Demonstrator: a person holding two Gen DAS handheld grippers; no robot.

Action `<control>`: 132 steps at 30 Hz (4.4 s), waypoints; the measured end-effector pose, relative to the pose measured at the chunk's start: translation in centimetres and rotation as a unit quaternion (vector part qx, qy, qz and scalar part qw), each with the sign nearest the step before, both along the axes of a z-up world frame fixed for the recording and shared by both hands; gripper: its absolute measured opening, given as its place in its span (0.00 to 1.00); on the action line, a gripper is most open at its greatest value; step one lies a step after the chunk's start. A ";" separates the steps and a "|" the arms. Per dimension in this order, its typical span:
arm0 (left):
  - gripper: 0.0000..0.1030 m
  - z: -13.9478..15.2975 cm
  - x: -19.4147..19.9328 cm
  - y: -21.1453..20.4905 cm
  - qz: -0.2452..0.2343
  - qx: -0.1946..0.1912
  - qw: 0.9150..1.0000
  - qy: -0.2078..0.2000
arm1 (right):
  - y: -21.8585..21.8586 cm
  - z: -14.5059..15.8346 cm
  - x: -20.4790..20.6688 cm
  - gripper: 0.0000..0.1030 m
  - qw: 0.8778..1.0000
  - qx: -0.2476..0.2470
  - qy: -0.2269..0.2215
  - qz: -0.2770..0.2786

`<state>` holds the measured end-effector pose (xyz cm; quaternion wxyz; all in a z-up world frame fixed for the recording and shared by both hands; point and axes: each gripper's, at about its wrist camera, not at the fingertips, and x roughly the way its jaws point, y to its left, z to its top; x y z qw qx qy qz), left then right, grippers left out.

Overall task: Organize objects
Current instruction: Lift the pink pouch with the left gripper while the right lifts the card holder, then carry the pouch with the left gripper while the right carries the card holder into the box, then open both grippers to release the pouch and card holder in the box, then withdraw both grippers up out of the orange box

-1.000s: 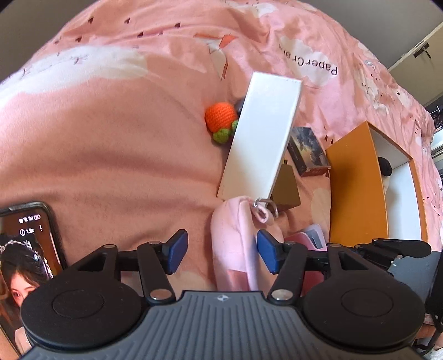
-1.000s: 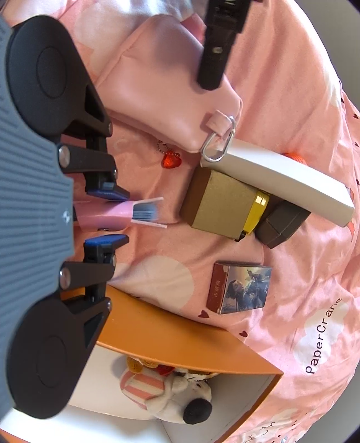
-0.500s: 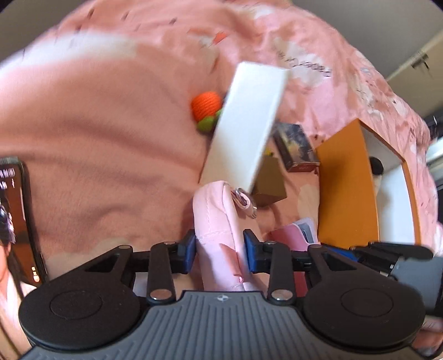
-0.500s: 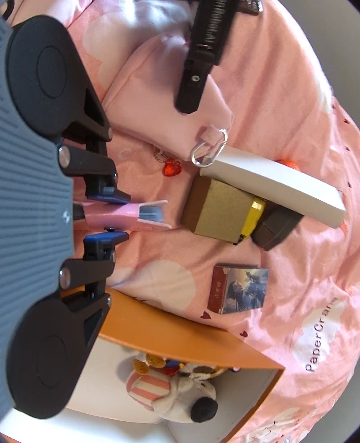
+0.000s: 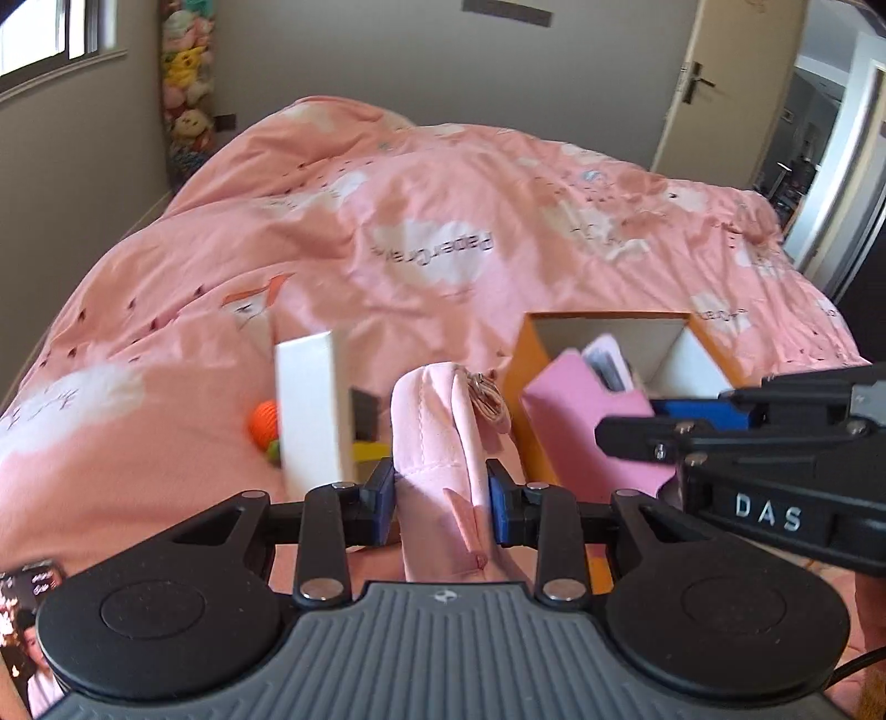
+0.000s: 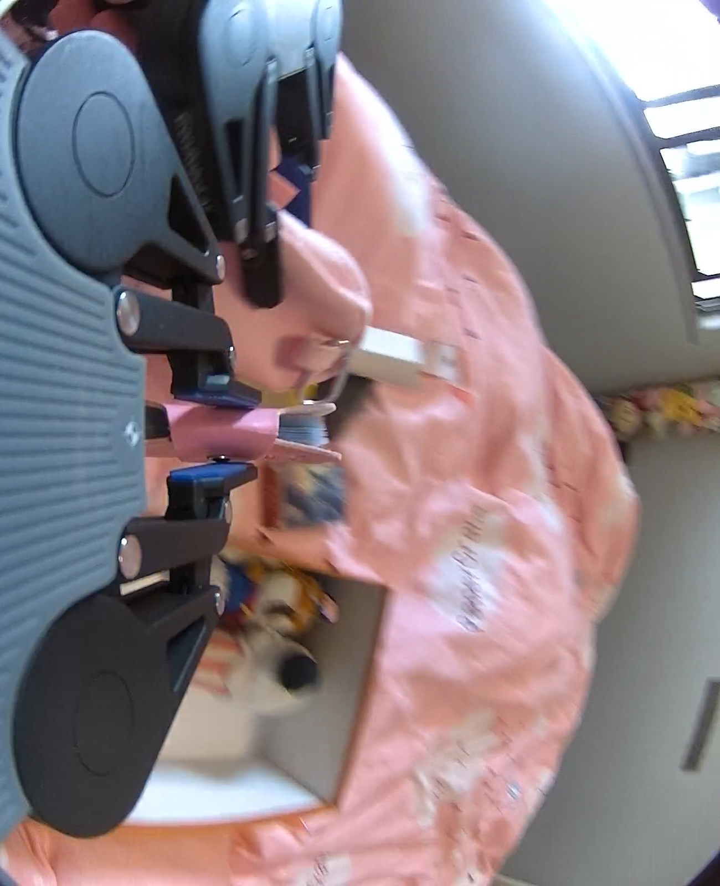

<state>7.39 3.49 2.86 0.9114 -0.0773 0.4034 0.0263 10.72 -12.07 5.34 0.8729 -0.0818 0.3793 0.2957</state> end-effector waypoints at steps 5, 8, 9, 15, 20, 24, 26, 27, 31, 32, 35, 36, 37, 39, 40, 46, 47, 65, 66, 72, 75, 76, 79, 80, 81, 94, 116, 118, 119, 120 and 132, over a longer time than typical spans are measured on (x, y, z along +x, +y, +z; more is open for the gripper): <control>0.36 -0.4 1.6 -3.7 -0.048 0.011 0.999 -0.006 | -3.3 1.7 0.3 0.21 0.999 -0.006 -0.032 -0.039; 0.36 -1.0 2.9 -5.9 -0.081 0.011 0.997 -0.003 | -5.4 1.5 0.9 0.21 0.997 -0.019 -0.033 -0.064; 0.36 -1.3 3.4 -6.6 -0.092 0.008 0.996 0.001 | -6.1 1.3 1.2 0.21 0.997 -0.023 -0.033 -0.073; 0.35 -2.8 7.0 -9.2 -0.135 -0.036 0.990 0.011 | -10.3 0.1 3.4 0.21 0.992 -0.036 -0.015 -0.121; 0.34 -4.1 11.1 -9.1 -0.145 -0.087 0.985 0.029 | -12.9 -1.6 6.7 0.21 0.988 -0.034 0.015 -0.149; 0.34 -5.1 13.6 -9.2 -0.144 -0.112 0.983 0.034 | -14.2 -3.4 9.5 0.21 0.985 -0.031 0.038 -0.164; 0.34 -5.4 14.5 -9.6 -0.142 -0.114 0.983 0.026 | -14.6 -4.2 10.9 0.21 0.984 -0.026 0.050 -0.170; 0.34 -5.6 15.0 -10.0 -0.141 -0.106 0.984 0.022 | -14.7 -4.6 11.6 0.21 0.984 -0.026 0.052 -0.171; 0.34 -6.6 17.2 -11.5 -0.136 -0.089 0.986 0.029 | -14.7 -5.7 14.0 0.21 0.982 -0.026 0.059 -0.177; 0.34 -7.0 17.8 -11.7 -0.135 -0.090 0.986 0.035 | -14.6 -5.9 14.5 0.21 0.982 -0.027 0.062 -0.178; 0.34 -7.8 19.2 -12.4 -0.130 -0.072 0.988 0.042 | -14.3 -6.8 15.8 0.21 0.980 -0.030 0.070 -0.184; 0.34 -8.1 19.5 -12.4 -0.129 -0.074 0.988 0.044 | -14.4 -7.0 16.2 0.21 0.979 -0.032 0.072 -0.187; 0.34 -8.3 19.9 -12.3 -0.127 -0.079 0.988 0.048 | -14.4 -7.2 16.6 0.21 0.978 -0.032 0.073 -0.191; 0.34 -8.7 20.4 -12.4 -0.121 -0.083 0.988 0.053 | -14.7 -7.6 17.3 0.21 0.977 -0.030 0.078 -0.198; 0.34 -8.8 20.6 -12.5 -0.117 -0.082 0.988 0.053 | -14.7 -7.8 17.6 0.21 0.976 -0.030 0.080 -0.200; 0.34 -9.4 21.0 -12.7 -0.106 -0.082 0.989 0.057 | -14.3 -8.4 18.4 0.21 0.980 -0.061 0.060 -0.180; 0.34 -9.5 21.1 -12.7 -0.104 -0.085 0.989 0.057 | -14.1 -8.5 18.5 0.21 0.981 -0.070 0.055 -0.174; 0.35 -10.4 20.3 -14.9 -0.147 -0.021 0.989 0.014 | -16.0 -8.5 18.6 0.21 0.985 -0.042 0.073 -0.152; 0.35 -10.4 20.1 -15.2 -0.153 -0.008 0.988 0.009 | -16.1 -8.5 18.6 0.21 0.984 -0.038 0.075 -0.155; 0.37 -10.6 19.6 -17.9 -0.175 0.077 0.982 -0.003 | -16.3 -7.1 17.0 0.24 0.983 -0.025 0.071 -0.165; 0.37 -10.9 19.3 -19.6 -0.191 0.115 0.975 0.004 | -16.3 -6.7 15.9 0.23 0.984 -0.041 0.069 -0.159; 0.38 -10.9 19.3 -19.8 -0.194 0.112 0.974 0.009 | -16.4 -6.6 15.6 0.23 0.984 -0.042 0.070 -0.157; 0.47 -11.0 19.6 -19.4 -0.205 0.075 0.975 0.028 | -17.3 -6.3 15.0 0.23 0.985 -0.027 0.075 -0.154; 0.52 -11.0 19.7 -19.0 -0.211 0.055 0.975 0.033 | -17.6 -6.3 14.9 0.23 0.985 -0.020 0.077 -0.155; 0.55 -10.8 19.7 -18.5 -0.216 0.034 0.975 0.036 | -17.9 -6.2 14.9 0.23 0.985 -0.014 0.078 -0.156; 0.63 -7.0 16.3 -12.5 -0.218 -0.069 0.973 0.019 | -15.7 -4.9 10.6 0.23 0.992 -0.056 0.042 -0.102; 0.61 -5.7 8.4 -7.0 -0.128 0.019 0.991 -0.045 | -11.2 -11.8 12.1 0.14 0.981 -0.165 0.054 -0.084; 0.61 -5.8 7.8 -6.6 -0.118 0.018 0.992 -0.048 | -11.2 -11.9 12.3 0.13 0.981 -0.163 0.060 -0.089; 0.61 -5.7 7.5 -6.4 -0.114 0.016 0.992 -0.050 | -11.2 -11.9 12.1 0.14 0.981 -0.162 0.060 -0.089; 0.61 -5.7 7.1 -6.3 -0.109 0.014 0.993 -0.050 | -11.2 -11.8 11.9 0.14 0.981 -0.162 0.059 -0.089; 0.57 -4.9 3.3 -5.0 -0.120 0.066 0.990 -0.042 | -11.4 -7.7 6.7 0.15 0.989 -0.077 0.028 -0.124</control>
